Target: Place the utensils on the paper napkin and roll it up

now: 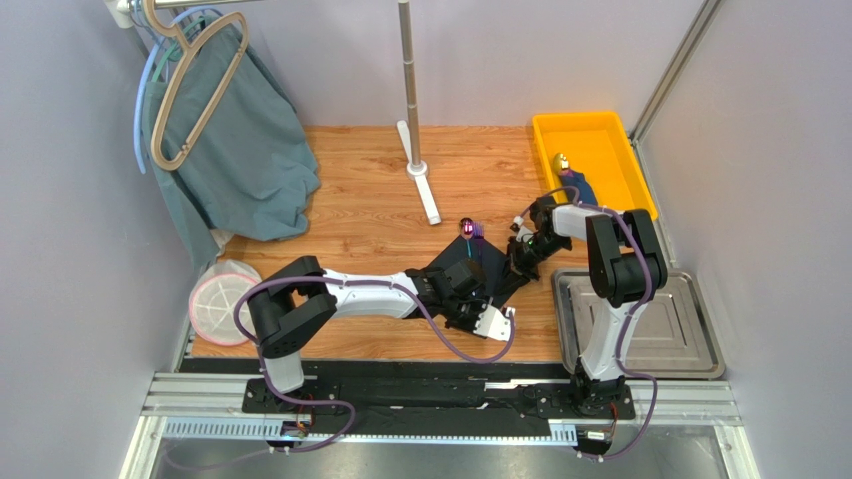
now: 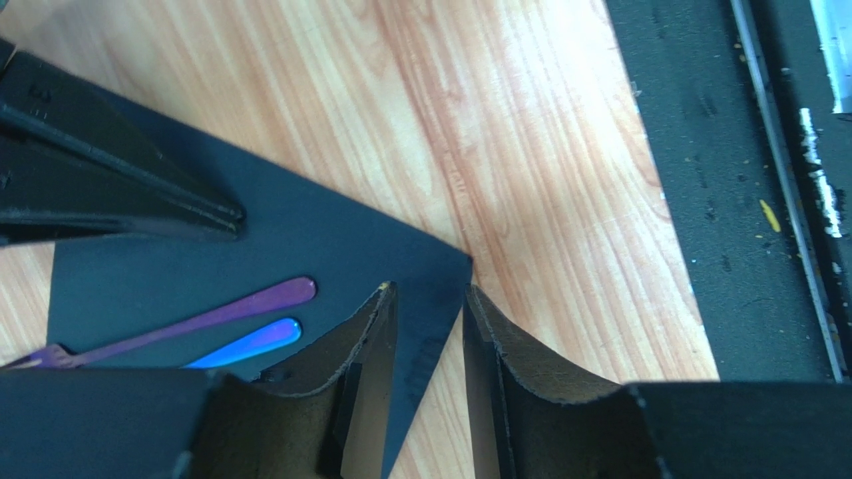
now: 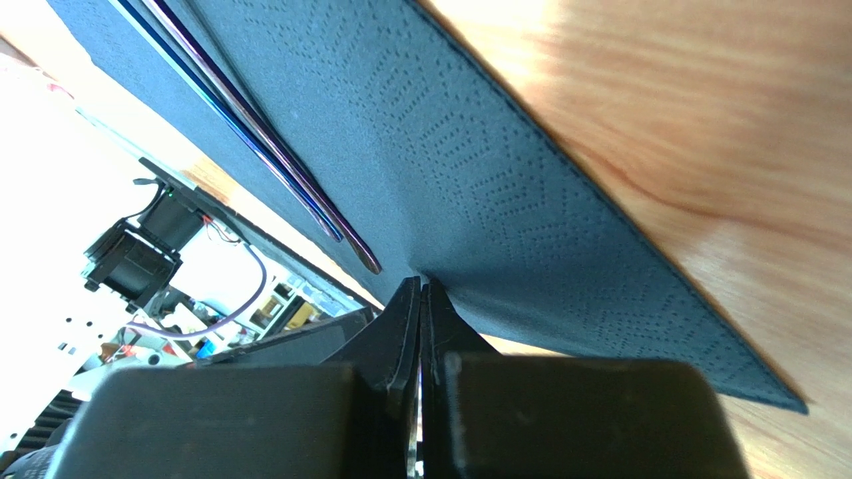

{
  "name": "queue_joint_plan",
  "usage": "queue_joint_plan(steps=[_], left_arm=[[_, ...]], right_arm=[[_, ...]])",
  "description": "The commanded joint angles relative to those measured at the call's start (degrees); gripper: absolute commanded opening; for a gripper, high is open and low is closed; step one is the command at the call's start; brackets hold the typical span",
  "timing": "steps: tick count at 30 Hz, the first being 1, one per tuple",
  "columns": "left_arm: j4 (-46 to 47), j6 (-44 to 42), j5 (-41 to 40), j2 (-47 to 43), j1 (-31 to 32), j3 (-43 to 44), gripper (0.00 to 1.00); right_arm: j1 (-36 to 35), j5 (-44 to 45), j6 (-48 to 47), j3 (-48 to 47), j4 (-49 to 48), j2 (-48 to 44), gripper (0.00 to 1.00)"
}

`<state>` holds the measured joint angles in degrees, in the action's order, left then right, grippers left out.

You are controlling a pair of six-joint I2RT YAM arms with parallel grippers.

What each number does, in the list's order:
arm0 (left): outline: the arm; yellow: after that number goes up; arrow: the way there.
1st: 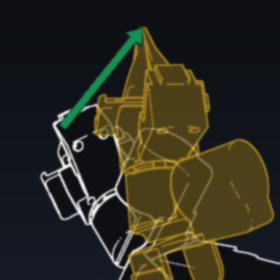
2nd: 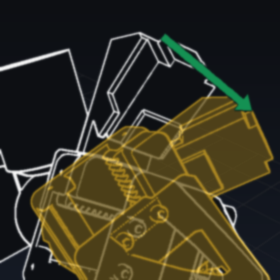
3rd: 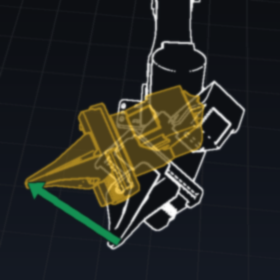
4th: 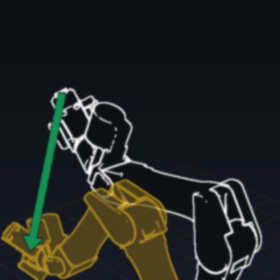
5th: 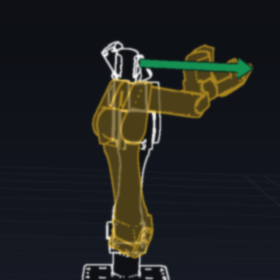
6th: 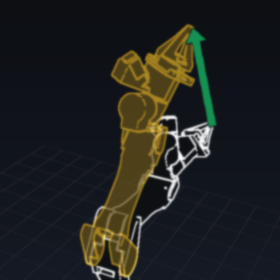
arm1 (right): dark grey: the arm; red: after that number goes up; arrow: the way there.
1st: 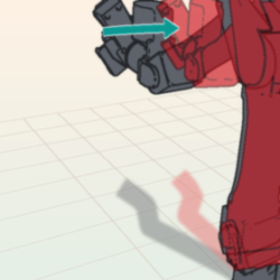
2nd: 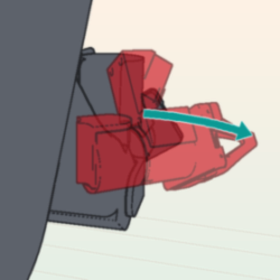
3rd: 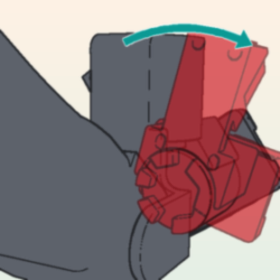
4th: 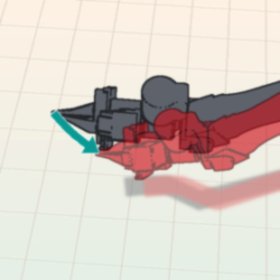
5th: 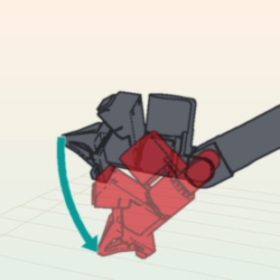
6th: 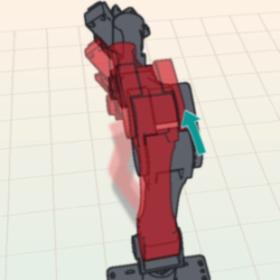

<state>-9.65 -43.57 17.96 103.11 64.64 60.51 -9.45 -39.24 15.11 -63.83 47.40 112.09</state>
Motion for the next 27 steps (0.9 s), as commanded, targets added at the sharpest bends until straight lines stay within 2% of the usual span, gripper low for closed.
queue_joint_plan(steps=[1,4,10,14,17,23,27], left_arm=[[-0.72,-3.01,3.05,1.03,1.1,1.89,0.4],[-2.04,-3.45,3.14,2.35,1.19,2.77,0.4],[-2.92,-4.42,3.31,3.5,1.19,3.56,0.29],[-3.18,-3.8,3.23,3.68,1.1,4.0,0.09],[-3.36,-3.45,3.14,3.41,1.1,4.09,0.0],[-3.8,-1.43,4.19,3.33,0.22,5.31,0.0],[-4.76,-0.03,5.24,3.06,-1.01,6.64,0.0]], right_arm=[[-0.04,2.24,-1.4,-0.85,-0.73,1.2,0.0],[0.05,2.33,-1.32,-0.85,-0.73,1.2,0.0],[-0.04,2.33,-1.58,-0.94,-0.55,1.46,0.0],[-0.04,1.28,-2.19,-1.38,0.59,0.33,0.0],[-0.13,-0.04,-3.24,-1.65,2.35,-1.17,0.0],[-1.97,-0.4,-4.65,-1.03,4.11,-2.5,0.0],[-2.76,2.32,-6.23,-0.41,4.54,-1.09,0.0]])
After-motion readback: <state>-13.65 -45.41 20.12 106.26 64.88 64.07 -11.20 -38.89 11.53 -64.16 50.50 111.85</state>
